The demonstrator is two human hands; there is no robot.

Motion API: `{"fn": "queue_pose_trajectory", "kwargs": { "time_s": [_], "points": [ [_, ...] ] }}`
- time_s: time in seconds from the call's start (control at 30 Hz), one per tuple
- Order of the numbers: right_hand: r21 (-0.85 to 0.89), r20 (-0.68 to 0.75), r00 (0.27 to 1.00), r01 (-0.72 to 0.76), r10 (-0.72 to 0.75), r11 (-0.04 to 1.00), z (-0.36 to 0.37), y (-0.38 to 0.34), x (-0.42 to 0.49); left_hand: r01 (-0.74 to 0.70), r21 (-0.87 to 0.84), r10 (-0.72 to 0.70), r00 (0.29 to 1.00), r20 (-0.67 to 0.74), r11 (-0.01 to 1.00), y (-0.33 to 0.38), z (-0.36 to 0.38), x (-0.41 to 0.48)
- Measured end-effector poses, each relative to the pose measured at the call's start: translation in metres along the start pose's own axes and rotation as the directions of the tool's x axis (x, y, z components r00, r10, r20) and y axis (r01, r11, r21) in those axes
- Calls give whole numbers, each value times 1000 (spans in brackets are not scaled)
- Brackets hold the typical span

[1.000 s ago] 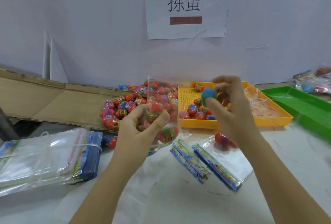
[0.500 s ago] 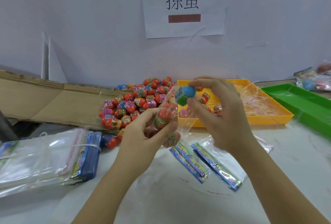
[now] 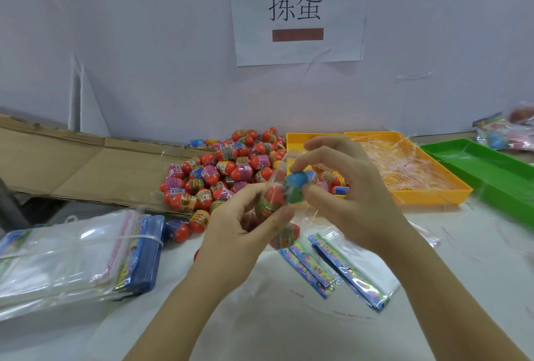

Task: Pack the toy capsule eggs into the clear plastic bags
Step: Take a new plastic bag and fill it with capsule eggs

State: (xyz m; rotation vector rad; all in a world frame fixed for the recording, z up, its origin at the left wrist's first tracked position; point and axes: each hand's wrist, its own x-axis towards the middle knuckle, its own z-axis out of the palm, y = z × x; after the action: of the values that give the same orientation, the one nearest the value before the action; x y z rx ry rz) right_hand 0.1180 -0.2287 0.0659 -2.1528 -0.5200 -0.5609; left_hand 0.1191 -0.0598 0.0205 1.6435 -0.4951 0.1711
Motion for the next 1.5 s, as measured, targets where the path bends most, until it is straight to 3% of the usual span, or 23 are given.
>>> {"fn": "queue_pose_trajectory", "kwargs": {
  "time_s": [0.13, 0.37, 0.63, 0.8, 1.17, 1.3, 1.37, 1.43, 1.5],
  "points": [
    [30, 8, 1000, 6, -6, 1000, -1, 2, 1, 2, -15, -2, 1000, 2, 1000, 0, 0, 0],
    [-63, -28, 997, 74, -76, 995, -5, 11, 2, 0, 58, 0, 1000, -8, 998, -1, -2, 0],
    [-132, 106, 994, -9, 23, 991, -9, 13, 2, 16, 50, -16, 1000, 4, 999, -2, -2, 1],
    [-217, 280, 956, -20, 82, 976, -11, 11, 1, 22, 16, -23, 1000, 8, 1000, -3, -2, 1],
    [-313, 362, 925, 5, 114, 950, -14, 9, 1, -5, 45, 5, 1000, -1, 999, -9, -3, 0],
    [-117, 387, 918, -44, 86, 992, -15, 8, 1, 20, -59, -19, 1000, 7, 998, -7, -4, 1],
    [113, 247, 968, -80, 50, 990, -18, 6, 0, 51, -126, -53, 998, -17, 991, -5, -6, 2],
    [322, 79, 991, -130, 110, 938, -20, 7, 2, 73, -161, -81, 996, -44, 984, -4, -7, 3],
    [421, 62, 972, -232, 228, 877, -20, 8, 4, 73, -171, -86, 994, -67, 982, -4, -7, 4]
  ]
}}
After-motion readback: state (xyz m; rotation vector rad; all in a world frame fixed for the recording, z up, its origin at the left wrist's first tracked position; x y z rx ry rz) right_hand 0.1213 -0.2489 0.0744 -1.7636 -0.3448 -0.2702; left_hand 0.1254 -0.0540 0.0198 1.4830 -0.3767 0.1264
